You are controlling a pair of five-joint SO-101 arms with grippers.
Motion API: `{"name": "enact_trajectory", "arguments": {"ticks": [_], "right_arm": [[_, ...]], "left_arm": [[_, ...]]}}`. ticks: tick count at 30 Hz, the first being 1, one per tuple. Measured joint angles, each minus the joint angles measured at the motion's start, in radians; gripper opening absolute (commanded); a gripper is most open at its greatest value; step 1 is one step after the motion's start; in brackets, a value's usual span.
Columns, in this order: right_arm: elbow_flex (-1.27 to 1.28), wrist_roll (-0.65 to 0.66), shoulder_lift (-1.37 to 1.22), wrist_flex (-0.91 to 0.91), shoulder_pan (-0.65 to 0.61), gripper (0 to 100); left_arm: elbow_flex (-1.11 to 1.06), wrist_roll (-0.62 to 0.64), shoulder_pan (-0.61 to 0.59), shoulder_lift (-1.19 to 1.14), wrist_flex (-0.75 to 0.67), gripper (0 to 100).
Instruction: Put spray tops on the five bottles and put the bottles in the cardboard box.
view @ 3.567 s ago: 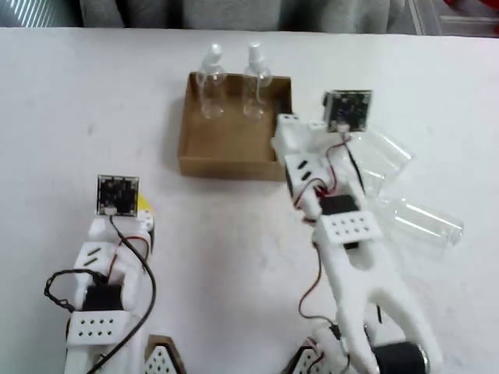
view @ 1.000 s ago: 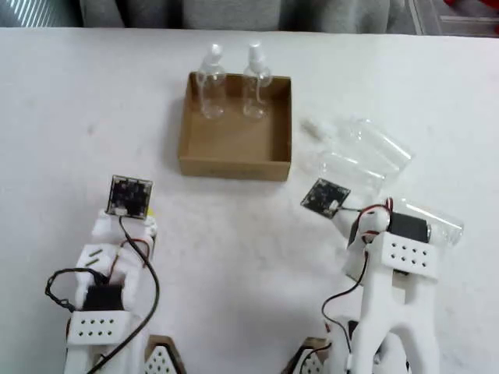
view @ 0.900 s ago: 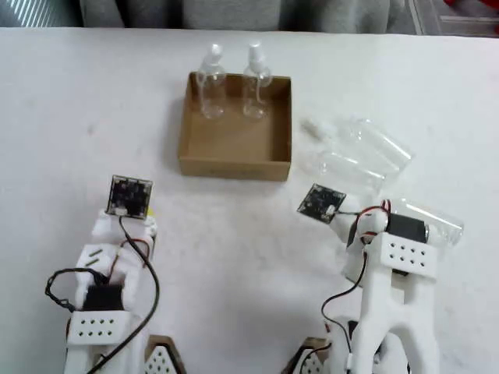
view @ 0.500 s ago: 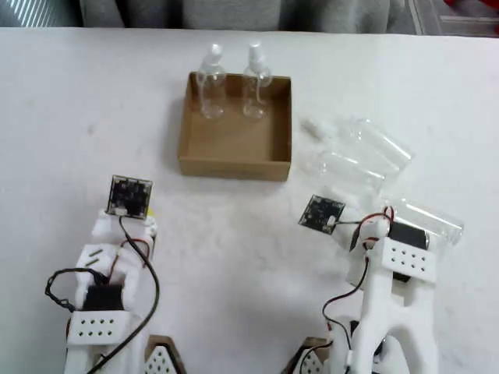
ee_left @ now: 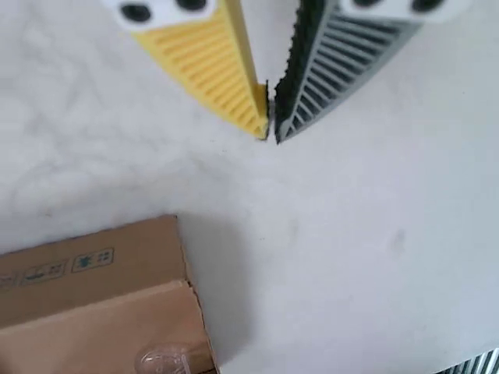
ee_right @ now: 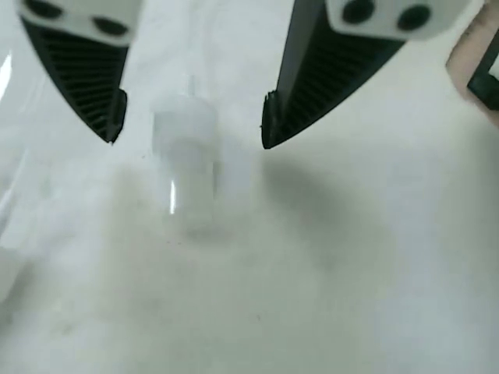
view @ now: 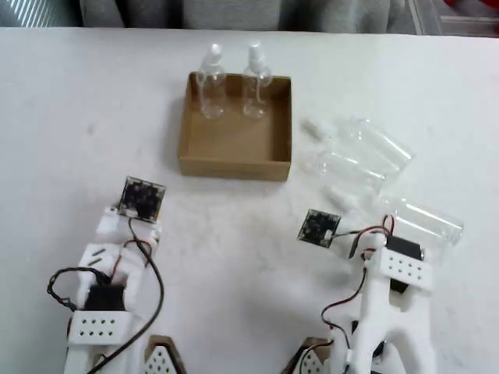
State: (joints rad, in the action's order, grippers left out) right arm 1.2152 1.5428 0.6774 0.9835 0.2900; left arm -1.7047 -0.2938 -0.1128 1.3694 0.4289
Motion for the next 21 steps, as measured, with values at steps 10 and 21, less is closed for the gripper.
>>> {"name": "enact_trajectory", "arguments": {"ticks": [10,21], "right_arm": [[0.026,-0.043,-0.002,-0.032,0.000,10.6],[0.026,-0.058,-0.002,-0.032,0.037,5.0]], "left_arm": [[0.000,0.000,0.002,0.000,0.000,4],[0.000,0.000,0.002,0.000,0.000,4]]}}
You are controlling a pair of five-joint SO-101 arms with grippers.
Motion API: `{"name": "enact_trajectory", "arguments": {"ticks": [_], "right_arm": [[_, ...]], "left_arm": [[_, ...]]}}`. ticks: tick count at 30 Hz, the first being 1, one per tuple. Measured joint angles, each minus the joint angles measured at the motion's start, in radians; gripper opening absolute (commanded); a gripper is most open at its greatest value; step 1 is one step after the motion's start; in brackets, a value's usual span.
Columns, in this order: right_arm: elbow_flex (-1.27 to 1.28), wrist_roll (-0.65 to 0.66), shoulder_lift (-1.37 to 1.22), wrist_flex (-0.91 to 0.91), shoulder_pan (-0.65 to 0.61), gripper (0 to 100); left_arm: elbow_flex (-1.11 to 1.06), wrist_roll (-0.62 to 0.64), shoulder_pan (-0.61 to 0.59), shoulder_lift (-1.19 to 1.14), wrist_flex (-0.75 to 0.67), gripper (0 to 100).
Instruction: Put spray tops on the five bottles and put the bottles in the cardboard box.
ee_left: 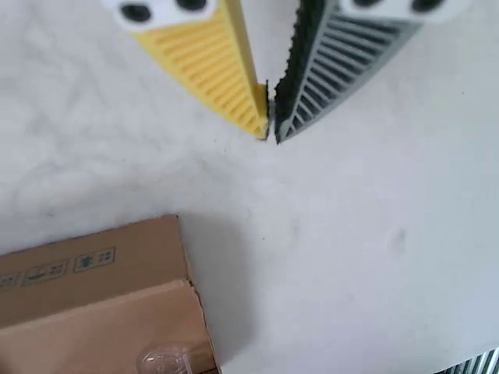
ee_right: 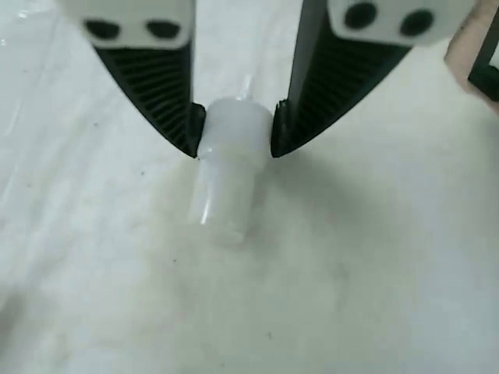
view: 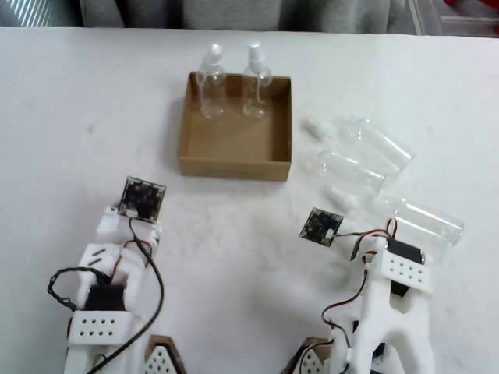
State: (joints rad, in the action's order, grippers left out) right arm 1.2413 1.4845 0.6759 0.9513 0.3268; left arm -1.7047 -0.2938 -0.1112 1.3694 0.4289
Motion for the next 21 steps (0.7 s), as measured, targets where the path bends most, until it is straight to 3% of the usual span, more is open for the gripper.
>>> {"name": "enact_trajectory", "arguments": {"ticks": [4,10,14,21], "right_arm": [[-0.037,0.000,0.000,0.003,0.098,5.2],[-0.180,0.000,-0.003,0.011,0.356,5.2],[-0.196,0.000,-0.015,-0.097,0.476,5.2],[-0.207,-0.021,-0.215,-0.322,0.575,5.2]], "left_arm": [[0.000,0.000,0.000,0.000,0.000,4],[0.000,0.000,0.000,0.000,0.000,4],[0.000,0.000,0.000,0.000,0.000,4],[0.000,0.000,0.000,0.000,0.000,4]]}}
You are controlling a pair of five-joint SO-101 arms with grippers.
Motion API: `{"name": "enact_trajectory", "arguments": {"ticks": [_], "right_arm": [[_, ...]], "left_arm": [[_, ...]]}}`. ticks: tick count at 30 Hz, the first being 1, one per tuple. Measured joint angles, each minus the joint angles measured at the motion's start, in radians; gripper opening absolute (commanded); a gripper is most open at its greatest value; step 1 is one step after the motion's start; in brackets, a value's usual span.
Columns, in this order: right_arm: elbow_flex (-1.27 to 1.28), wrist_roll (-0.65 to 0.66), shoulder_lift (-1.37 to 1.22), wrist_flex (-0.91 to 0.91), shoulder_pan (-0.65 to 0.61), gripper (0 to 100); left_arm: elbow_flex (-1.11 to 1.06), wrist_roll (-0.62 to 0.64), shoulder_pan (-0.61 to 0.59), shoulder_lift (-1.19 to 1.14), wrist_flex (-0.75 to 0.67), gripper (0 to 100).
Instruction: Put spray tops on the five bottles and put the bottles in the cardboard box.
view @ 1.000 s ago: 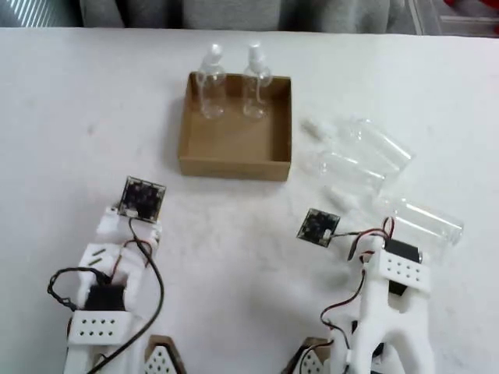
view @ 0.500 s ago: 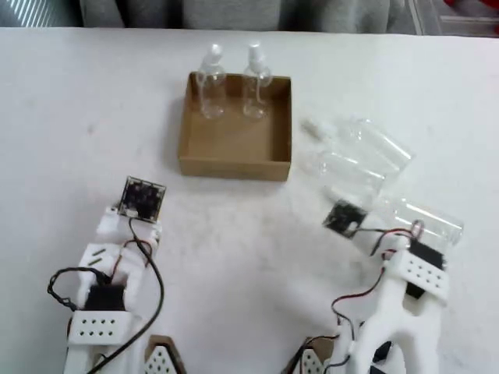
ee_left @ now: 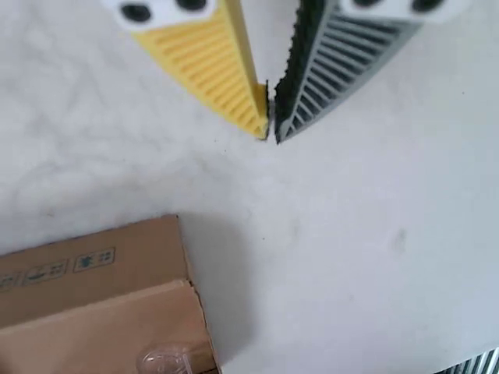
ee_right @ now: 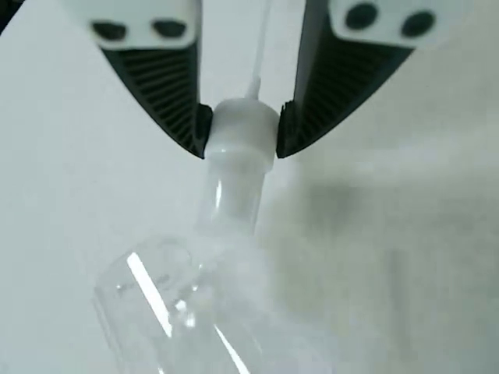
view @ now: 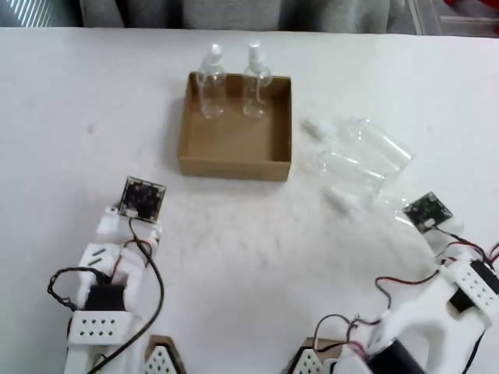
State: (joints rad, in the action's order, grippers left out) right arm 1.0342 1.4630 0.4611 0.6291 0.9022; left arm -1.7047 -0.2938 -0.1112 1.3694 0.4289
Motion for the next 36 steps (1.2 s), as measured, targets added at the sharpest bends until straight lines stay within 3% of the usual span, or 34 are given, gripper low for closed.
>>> {"name": "enact_trajectory", "arguments": {"ticks": [4,9,18,24,31,36], "right_arm": [[-0.080,-0.055,-0.160,-0.092,0.041,5.2],[-0.241,-0.086,-0.358,-0.049,0.068,5.7],[-0.391,-0.086,-0.535,0.043,0.066,24.9],[-0.394,-0.086,-0.497,0.084,0.066,28.1],[-0.394,-0.086,-0.269,0.288,0.049,28.0],[-0.393,-0.086,-0.092,0.453,-0.029,28.0]], "left_arm": [[0.000,0.000,0.000,0.000,0.012,4],[0.000,0.000,0.000,0.000,0.018,4],[0.000,0.000,0.000,0.000,0.018,4],[0.000,0.000,0.000,0.000,0.018,4],[0.000,0.000,0.000,0.000,0.018,4],[0.000,0.000,0.000,0.000,0.018,4]]}}
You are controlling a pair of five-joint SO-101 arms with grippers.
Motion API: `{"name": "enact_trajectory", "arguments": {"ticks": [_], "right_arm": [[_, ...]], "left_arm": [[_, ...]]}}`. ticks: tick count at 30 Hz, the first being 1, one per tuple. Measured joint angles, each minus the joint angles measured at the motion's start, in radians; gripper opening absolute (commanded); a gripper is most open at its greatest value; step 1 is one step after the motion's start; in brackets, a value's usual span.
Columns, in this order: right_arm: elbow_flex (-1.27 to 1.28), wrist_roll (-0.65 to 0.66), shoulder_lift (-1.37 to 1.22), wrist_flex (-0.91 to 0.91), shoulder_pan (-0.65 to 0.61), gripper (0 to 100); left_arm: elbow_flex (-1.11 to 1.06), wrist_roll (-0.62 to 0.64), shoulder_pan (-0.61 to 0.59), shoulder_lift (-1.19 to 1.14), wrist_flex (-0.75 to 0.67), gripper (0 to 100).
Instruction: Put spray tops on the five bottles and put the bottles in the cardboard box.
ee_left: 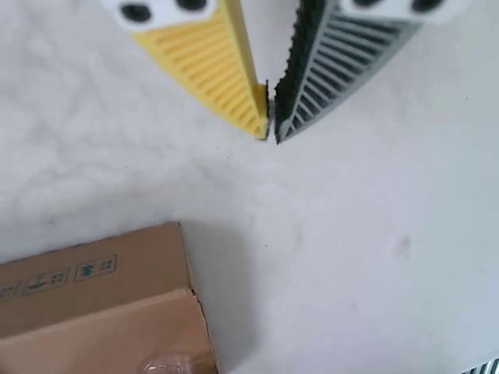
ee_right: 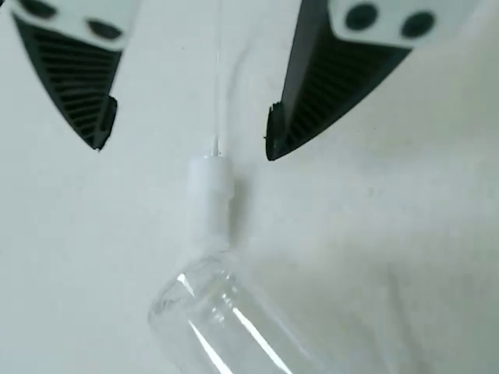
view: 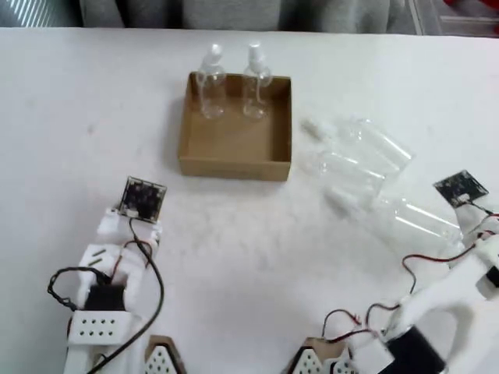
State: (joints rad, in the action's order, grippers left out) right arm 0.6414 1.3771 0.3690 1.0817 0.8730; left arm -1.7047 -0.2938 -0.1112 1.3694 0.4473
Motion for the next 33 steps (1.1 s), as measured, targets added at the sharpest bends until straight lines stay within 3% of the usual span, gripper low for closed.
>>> {"name": "enact_trajectory", "arguments": {"ticks": [16,19,25,33], "right_arm": [[0.000,0.000,0.133,0.071,-0.345,28.2],[0.000,0.055,0.126,0.118,-0.397,28.2],[-0.058,0.092,-0.017,0.124,-0.430,28.3],[-0.318,0.092,-0.388,0.124,-0.422,28.3]], "left_arm": [[0.000,0.000,0.000,0.000,0.000,4],[0.000,0.000,0.000,0.000,0.000,4],[0.000,0.000,0.000,0.000,0.000,4],[0.000,0.000,0.000,0.000,0.000,4]]}}
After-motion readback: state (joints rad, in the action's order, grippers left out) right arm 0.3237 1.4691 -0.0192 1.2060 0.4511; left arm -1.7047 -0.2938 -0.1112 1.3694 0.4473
